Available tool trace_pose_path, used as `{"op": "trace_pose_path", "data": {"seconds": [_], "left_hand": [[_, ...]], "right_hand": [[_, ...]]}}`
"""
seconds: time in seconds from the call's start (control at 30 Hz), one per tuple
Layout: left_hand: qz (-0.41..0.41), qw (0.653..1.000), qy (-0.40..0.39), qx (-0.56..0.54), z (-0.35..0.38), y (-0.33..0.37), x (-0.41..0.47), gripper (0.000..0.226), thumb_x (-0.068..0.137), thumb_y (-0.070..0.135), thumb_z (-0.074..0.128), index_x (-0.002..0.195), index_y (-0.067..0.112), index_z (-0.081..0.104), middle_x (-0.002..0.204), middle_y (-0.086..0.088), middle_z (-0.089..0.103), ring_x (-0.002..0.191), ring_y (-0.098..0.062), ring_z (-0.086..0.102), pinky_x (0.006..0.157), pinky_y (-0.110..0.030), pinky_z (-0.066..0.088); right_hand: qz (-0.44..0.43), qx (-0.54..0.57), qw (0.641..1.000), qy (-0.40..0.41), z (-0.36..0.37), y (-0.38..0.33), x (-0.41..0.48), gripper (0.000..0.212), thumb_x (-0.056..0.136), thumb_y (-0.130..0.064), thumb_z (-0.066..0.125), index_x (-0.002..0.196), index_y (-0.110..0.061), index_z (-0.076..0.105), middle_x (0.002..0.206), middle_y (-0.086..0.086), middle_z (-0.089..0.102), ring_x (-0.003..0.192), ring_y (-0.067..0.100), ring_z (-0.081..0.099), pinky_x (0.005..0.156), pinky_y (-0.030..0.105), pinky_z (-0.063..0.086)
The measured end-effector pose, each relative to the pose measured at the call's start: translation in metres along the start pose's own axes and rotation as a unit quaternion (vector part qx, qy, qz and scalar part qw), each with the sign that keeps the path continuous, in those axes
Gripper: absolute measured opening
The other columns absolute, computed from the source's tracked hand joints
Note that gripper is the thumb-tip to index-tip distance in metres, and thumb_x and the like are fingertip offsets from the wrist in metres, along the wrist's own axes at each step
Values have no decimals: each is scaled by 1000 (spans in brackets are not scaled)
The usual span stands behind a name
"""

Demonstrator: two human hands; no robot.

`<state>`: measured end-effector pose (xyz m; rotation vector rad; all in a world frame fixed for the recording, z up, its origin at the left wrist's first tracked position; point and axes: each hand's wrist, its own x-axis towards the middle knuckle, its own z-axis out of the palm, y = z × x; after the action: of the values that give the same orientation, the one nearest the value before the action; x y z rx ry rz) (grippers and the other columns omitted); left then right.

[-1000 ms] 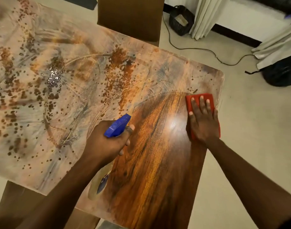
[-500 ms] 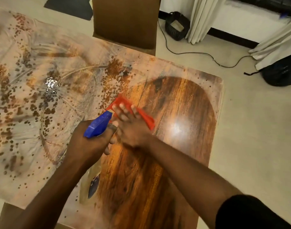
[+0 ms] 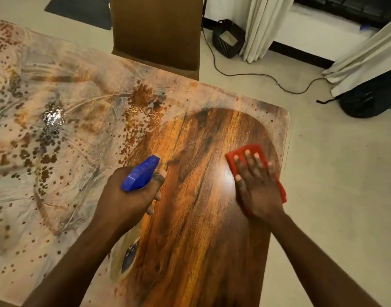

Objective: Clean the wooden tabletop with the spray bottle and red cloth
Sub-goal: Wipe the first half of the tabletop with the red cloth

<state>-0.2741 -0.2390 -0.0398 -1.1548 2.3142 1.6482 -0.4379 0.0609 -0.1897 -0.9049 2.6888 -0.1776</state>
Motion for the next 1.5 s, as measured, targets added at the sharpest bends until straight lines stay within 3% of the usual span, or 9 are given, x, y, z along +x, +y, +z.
{"op": "trace_pose_path", "data": {"seconds": [0.2, 0.33, 0.67, 0.83, 0.93, 1.0, 1.23, 1.37, 1.5], "left_hand": [[1, 1000, -11, -2, -7, -7, -3, 39, 102, 31, 70, 68, 11, 74, 55, -10, 73, 44, -22, 68, 66, -38, 61], [-17, 1000, 3, -1, -15, -7, -8, 40, 100, 32, 71, 66, 10, 74, 52, -8, 72, 43, -23, 68, 67, -40, 61], [-20, 999, 31, -11, -39, -5, -14, 36, 98, 34, 72, 67, 17, 75, 56, -11, 75, 48, -32, 72, 68, -37, 59], [-5, 998, 68, -6, -35, 0, -22, 37, 94, 28, 76, 59, 21, 70, 46, 2, 70, 41, -10, 67, 46, -12, 51], [2, 998, 58, -6, -30, 3, -24, 37, 92, 38, 78, 61, 17, 73, 50, -7, 70, 43, -23, 68, 57, -34, 63], [8, 999, 43, -5, -24, 5, -26, 35, 96, 37, 74, 69, 17, 75, 53, -14, 71, 49, -34, 70, 69, -45, 63], [-6, 1000, 18, -6, -1, 6, -28, 36, 99, 35, 73, 73, 10, 75, 64, -10, 77, 44, -27, 67, 72, -55, 65], [0, 1000, -1, -6, 0, 1, -31, 34, 91, 58, 70, 83, 25, 77, 64, -7, 77, 44, -23, 69, 70, -51, 66], [-13, 1000, 12, 4, -2, -4, -31, 40, 100, 38, 70, 72, 10, 75, 52, -1, 72, 43, -18, 67, 68, -36, 59]], "right_hand": [[169, 41, 984, 37, -43, 47, 128, 63, 115, -52, 14, 173, -37, -6, 181, 4, -11, 167, 29, -12, 132, 62, -2], [180, 38, 983, 8, -59, 18, 201, 66, 115, -51, 19, 173, -34, -8, 180, 6, -17, 165, 32, -18, 131, 64, -5], [-205, -2, 974, -100, -23, -234, 175, 73, 113, -49, 28, 172, -29, -10, 179, 9, -20, 163, 33, -23, 130, 66, -11], [-288, 108, 932, -189, -21, -263, 32, 59, 106, -17, 65, 159, -1, 46, 170, 21, 38, 161, 34, 23, 131, 29, 5], [-383, 28, 911, -147, 32, -236, -21, 49, 111, -38, 50, 157, -21, 52, 169, 10, 43, 163, 30, 21, 133, 56, 8], [-400, 15, 909, -113, 49, -197, -53, 55, 115, -41, 38, 169, -33, 29, 180, 1, 20, 168, 23, 2, 133, 57, 3], [-136, -13, 988, -67, 16, -26, -45, 63, 117, -51, 20, 171, -42, -11, 180, -6, -15, 164, 16, -25, 132, 54, -10], [-14, -18, 1000, -11, -19, 49, 38, 63, 114, -57, 8, 171, -40, -10, 181, -2, -12, 167, 24, -15, 133, 61, 5], [112, 26, 993, 7, -51, 78, 126, 63, 115, -56, 17, 172, -41, -4, 182, 0, -10, 167, 28, -11, 131, 65, -1]]}}
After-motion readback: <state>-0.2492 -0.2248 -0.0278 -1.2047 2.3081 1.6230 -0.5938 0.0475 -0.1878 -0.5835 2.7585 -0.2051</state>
